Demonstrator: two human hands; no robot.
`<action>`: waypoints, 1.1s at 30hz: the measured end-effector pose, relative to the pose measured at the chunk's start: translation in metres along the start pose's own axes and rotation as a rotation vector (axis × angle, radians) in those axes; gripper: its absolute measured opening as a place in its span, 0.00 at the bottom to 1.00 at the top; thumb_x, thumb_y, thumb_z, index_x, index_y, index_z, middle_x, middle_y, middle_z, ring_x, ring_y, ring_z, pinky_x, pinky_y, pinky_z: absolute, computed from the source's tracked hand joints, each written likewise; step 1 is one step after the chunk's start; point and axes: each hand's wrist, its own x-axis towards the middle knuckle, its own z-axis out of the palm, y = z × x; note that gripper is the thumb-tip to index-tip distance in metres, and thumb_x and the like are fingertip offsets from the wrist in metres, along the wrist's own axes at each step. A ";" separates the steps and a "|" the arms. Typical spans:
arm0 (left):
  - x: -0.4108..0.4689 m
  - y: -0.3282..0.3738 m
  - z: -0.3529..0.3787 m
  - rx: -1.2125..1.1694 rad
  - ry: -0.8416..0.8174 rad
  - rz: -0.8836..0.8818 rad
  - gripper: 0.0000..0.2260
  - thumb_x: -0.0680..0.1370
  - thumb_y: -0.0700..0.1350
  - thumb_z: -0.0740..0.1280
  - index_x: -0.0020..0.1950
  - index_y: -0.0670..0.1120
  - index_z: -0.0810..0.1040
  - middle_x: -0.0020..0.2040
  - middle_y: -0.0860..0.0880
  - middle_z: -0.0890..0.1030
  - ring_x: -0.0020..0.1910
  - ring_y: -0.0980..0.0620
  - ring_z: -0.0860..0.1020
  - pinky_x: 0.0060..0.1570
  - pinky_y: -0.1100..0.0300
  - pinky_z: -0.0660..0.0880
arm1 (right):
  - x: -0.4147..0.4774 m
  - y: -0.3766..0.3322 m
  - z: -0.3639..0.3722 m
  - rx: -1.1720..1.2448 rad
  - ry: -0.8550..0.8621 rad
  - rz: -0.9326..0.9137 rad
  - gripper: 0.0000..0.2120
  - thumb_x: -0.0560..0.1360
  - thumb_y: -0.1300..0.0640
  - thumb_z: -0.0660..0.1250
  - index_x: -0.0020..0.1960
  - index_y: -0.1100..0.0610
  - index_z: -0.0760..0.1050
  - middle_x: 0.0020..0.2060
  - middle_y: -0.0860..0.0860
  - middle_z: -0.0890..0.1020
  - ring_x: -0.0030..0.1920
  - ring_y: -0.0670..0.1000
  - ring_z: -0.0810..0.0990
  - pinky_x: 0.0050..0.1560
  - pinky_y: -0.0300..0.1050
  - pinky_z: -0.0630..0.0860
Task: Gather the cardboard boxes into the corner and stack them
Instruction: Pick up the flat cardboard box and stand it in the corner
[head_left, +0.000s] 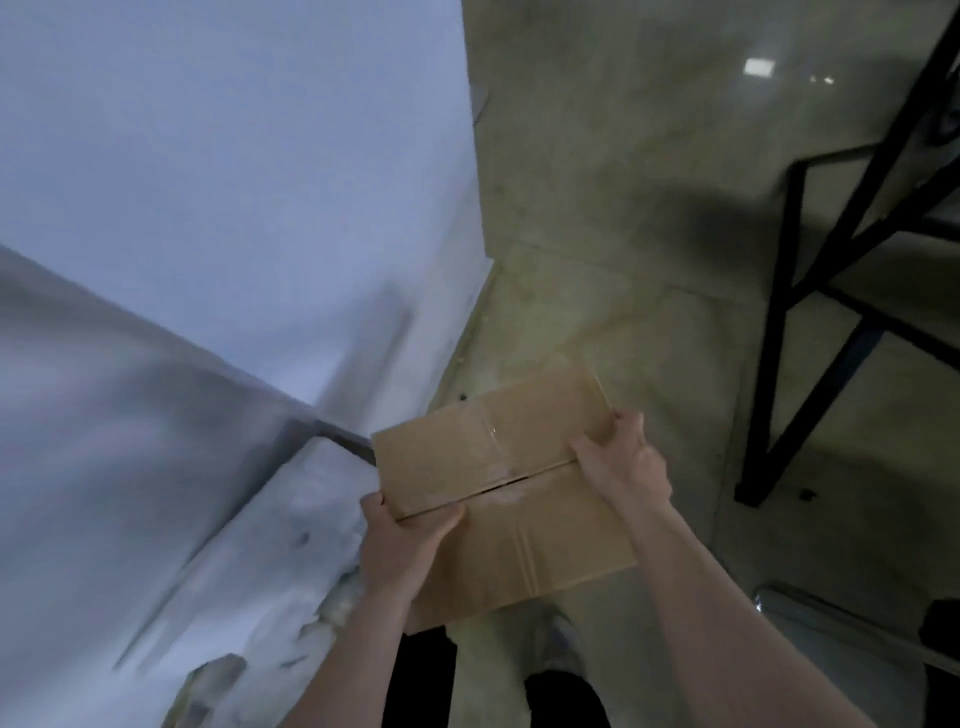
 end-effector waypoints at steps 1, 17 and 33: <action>-0.015 0.001 -0.007 -0.003 0.039 0.014 0.43 0.63 0.63 0.82 0.68 0.52 0.63 0.65 0.47 0.77 0.62 0.41 0.77 0.59 0.45 0.76 | -0.012 -0.009 -0.007 -0.024 0.004 -0.033 0.37 0.75 0.35 0.68 0.78 0.49 0.62 0.70 0.60 0.78 0.72 0.65 0.74 0.71 0.61 0.71; -0.260 -0.075 -0.216 -0.218 0.633 -0.140 0.41 0.64 0.67 0.79 0.65 0.49 0.65 0.60 0.44 0.81 0.60 0.38 0.80 0.55 0.47 0.76 | -0.282 -0.098 0.023 -0.310 -0.281 -0.710 0.24 0.82 0.43 0.68 0.68 0.60 0.71 0.63 0.60 0.79 0.63 0.62 0.78 0.61 0.55 0.73; -0.500 -0.399 -0.400 -0.504 1.025 -0.411 0.49 0.67 0.67 0.77 0.81 0.49 0.60 0.70 0.42 0.79 0.68 0.38 0.78 0.62 0.46 0.74 | -0.668 0.005 0.249 -0.700 -0.642 -1.138 0.24 0.83 0.47 0.65 0.73 0.60 0.65 0.67 0.60 0.77 0.57 0.60 0.76 0.57 0.52 0.71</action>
